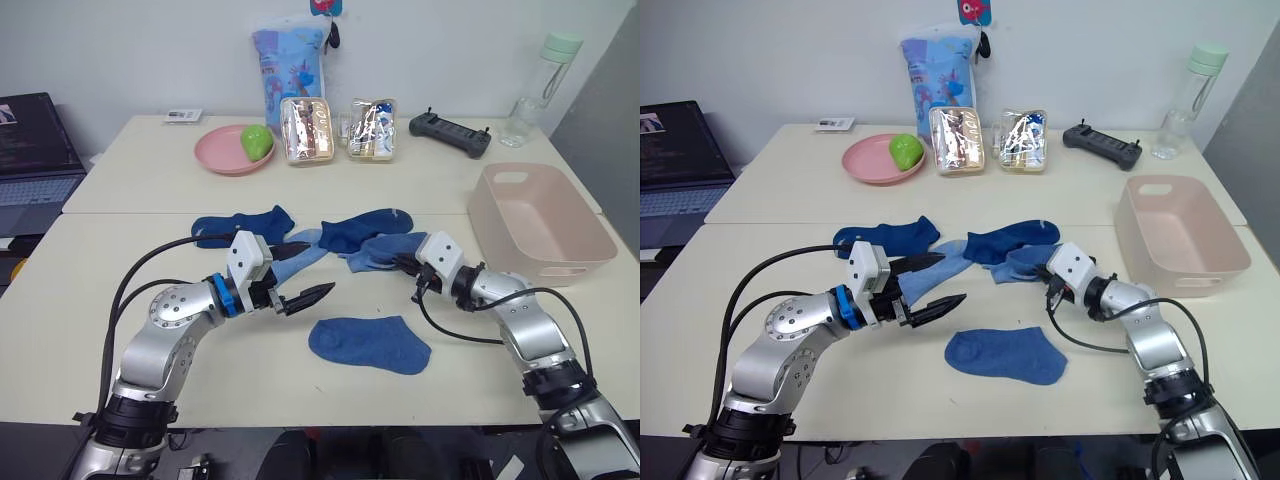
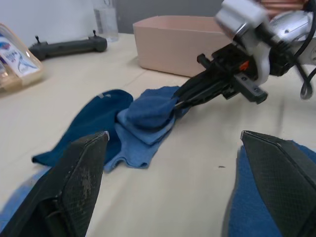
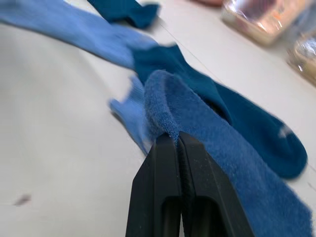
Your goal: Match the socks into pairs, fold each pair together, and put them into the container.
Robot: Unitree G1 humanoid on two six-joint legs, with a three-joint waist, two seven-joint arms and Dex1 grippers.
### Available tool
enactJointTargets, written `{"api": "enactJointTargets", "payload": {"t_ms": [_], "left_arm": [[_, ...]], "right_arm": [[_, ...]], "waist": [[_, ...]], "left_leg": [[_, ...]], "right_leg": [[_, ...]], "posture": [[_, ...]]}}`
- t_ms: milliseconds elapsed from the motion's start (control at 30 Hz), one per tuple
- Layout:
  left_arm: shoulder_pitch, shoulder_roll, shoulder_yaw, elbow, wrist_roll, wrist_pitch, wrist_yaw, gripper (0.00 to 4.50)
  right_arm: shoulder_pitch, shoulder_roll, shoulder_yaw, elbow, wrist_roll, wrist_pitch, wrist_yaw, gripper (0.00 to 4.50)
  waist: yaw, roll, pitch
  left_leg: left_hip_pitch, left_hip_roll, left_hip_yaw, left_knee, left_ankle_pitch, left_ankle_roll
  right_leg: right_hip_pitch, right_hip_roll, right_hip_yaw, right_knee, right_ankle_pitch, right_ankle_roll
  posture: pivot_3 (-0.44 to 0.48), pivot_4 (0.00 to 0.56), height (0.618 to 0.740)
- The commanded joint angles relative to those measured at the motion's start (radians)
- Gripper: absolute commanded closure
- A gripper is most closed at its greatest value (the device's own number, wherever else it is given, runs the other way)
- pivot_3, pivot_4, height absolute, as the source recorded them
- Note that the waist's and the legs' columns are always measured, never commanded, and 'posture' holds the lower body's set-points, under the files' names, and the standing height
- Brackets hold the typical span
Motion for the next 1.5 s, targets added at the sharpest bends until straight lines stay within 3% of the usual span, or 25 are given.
{"api": "enactJointTargets", "payload": {"t_ms": [33,167,400,500,700,800,967,1233,1333,1500], "left_arm": [[-0.001,0.036,0.019,-0.037,-0.040,0.055,-0.024,0.00],[-0.019,0.064,0.035,-0.005,-0.049,0.074,-0.048,0.00],[-0.031,0.106,0.019,0.000,-0.066,0.135,-0.096,0.00],[-0.027,0.107,0.007,0.005,-0.044,0.136,-0.097,0.00],[-0.026,0.086,-0.021,0.018,-0.006,0.118,-0.077,0.00],[-0.034,0.060,-0.048,0.039,0.029,0.100,-0.055,0.00],[-0.060,0.013,-0.108,0.120,0.123,0.047,-0.013,0.00],[-0.118,-0.088,-0.162,0.264,0.197,0.013,0.031,0.00],[-0.130,-0.112,-0.164,0.282,0.203,0.009,0.028,0.59],[-0.140,-0.118,-0.169,0.292,0.206,0.010,0.007,2.14]], "right_arm": [[0.058,-0.060,0.045,-0.205,0.051,0.007,0.120,4.44],[0.087,-0.063,0.084,-0.288,0.066,0.065,0.141,4.44],[0.087,-0.021,0.126,-0.278,0.063,0.104,0.127,4.44],[0.087,-0.029,0.131,-0.259,0.060,0.103,0.145,3.81],[0.096,-0.067,0.014,-0.342,0.202,0.235,0.167,1.76],[0.097,-0.087,-0.083,-0.353,0.285,0.322,0.144,1.76],[0.088,-0.089,-0.188,-0.218,0.272,0.351,0.049,1.76],[0.072,-0.099,-0.166,-0.063,0.255,0.370,0.049,1.76],[0.058,-0.087,-0.132,-0.029,0.232,0.371,0.044,1.73],[0.038,-0.060,-0.119,0.016,0.224,0.354,0.041,1.73]], "waist": [[0.000,0.000,0.000],[-0.002,0.000,0.000],[-0.001,0.000,0.000],[0.000,0.000,0.000],[0.002,0.000,0.000],[0.003,0.000,0.000],[0.004,0.000,0.000],[0.003,0.000,0.000],[0.002,0.000,0.000],[0.002,0.000,0.000]], "left_leg": [[0.000,0.000,0.000,0.000,0.000,0.000],[0.000,0.000,0.000,0.000,0.000,0.000],[0.001,0.000,-0.001,0.000,0.000,0.000],[0.001,0.000,-0.001,0.000,0.000,0.000],[0.000,0.000,-0.001,0.000,0.000,0.000],[0.000,0.000,-0.001,0.000,0.000,0.000],[0.001,0.000,-0.001,0.000,0.000,0.000],[0.000,0.000,0.000,0.000,0.000,0.000],[0.000,0.000,0.000,0.000,0.000,0.000],[0.000,0.000,0.000,0.000,0.000,0.000]], "right_leg": [[0.000,0.000,0.000,0.000,0.000,0.000],[0.000,0.000,0.000,0.000,0.000,0.000],[0.001,0.000,-0.001,0.001,0.000,0.000],[0.000,0.000,-0.001,0.000,0.000,0.000],[0.000,0.000,-0.001,0.000,0.000,0.000],[0.001,0.000,-0.001,0.000,0.000,0.000],[0.001,0.000,-0.001,0.000,0.000,-0.001],[0.000,0.000,0.000,0.000,0.000,-0.001],[0.000,0.000,0.000,0.000,0.000,-0.001],[0.000,0.000,0.000,0.001,0.000,-0.001]], "posture": [[0.000,0.150,0.740],[0.000,0.150,0.740],[0.000,0.150,0.740],[0.000,0.150,0.740],[0.000,0.150,0.740],[0.000,0.150,0.740],[0.000,0.150,0.740],[0.000,0.150,0.740],[0.000,0.150,0.740],[0.000,0.150,0.740]]}}
